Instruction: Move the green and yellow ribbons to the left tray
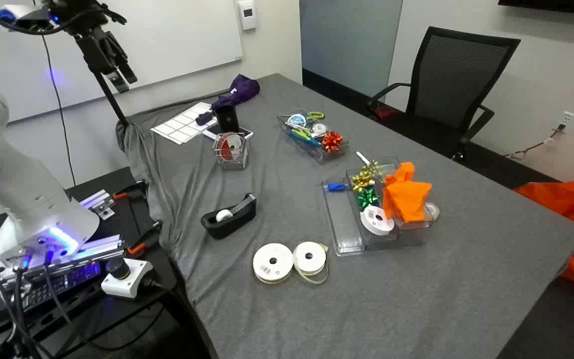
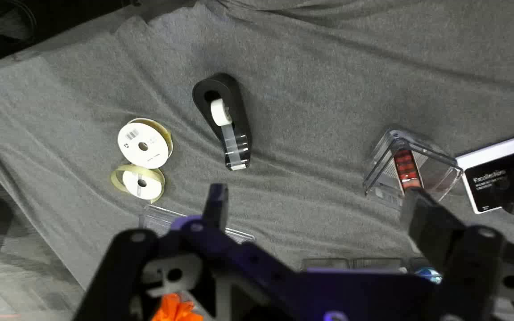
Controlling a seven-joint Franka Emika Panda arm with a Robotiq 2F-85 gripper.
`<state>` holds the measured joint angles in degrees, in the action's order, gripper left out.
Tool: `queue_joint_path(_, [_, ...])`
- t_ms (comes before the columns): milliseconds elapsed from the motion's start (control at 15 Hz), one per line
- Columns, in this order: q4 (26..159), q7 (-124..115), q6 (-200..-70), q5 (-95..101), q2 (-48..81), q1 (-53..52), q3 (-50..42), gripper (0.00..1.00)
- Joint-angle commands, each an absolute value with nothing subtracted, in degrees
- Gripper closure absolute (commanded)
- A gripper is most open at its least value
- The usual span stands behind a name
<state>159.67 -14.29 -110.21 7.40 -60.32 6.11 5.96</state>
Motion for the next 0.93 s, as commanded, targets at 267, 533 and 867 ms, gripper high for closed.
queue_joint_path(267, [159.6, -14.4, -110.0, 7.5, -60.2, 6.0, 5.9, 0.0])
queue_joint_path(533, [159.6, -14.4, -110.0, 7.5, -60.2, 6.0, 5.9, 0.0])
queue_joint_path(867, [159.2, -14.7, -111.2, 7.0, -60.1, 6.1, 5.4, 0.0])
